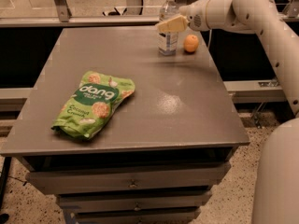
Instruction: Move blue plastic bottle near orange
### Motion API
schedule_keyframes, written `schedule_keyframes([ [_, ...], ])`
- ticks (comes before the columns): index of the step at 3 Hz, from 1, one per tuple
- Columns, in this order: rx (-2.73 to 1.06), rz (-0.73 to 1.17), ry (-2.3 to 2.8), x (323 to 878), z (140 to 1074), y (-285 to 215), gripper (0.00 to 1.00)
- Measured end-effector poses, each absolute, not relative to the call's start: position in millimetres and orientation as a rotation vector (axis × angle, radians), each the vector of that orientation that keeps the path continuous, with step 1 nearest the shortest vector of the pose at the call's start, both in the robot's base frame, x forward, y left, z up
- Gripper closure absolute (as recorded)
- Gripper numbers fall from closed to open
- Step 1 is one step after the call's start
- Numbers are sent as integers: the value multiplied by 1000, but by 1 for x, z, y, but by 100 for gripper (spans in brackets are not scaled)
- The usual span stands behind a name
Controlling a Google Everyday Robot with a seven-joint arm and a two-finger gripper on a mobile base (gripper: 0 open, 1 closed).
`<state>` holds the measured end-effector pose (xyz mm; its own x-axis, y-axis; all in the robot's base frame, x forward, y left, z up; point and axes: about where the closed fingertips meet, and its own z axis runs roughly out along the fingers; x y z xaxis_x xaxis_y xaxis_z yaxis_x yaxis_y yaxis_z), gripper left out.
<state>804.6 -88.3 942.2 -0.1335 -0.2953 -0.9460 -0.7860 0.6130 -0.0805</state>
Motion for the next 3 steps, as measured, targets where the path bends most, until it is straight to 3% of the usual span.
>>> schedule_keyframes([
  [1, -893, 541, 1709, 803, 941, -89, 0],
  [2, -848, 495, 1697, 770, 977, -142, 0],
  [3, -848, 495, 1697, 770, 976, -142, 0],
])
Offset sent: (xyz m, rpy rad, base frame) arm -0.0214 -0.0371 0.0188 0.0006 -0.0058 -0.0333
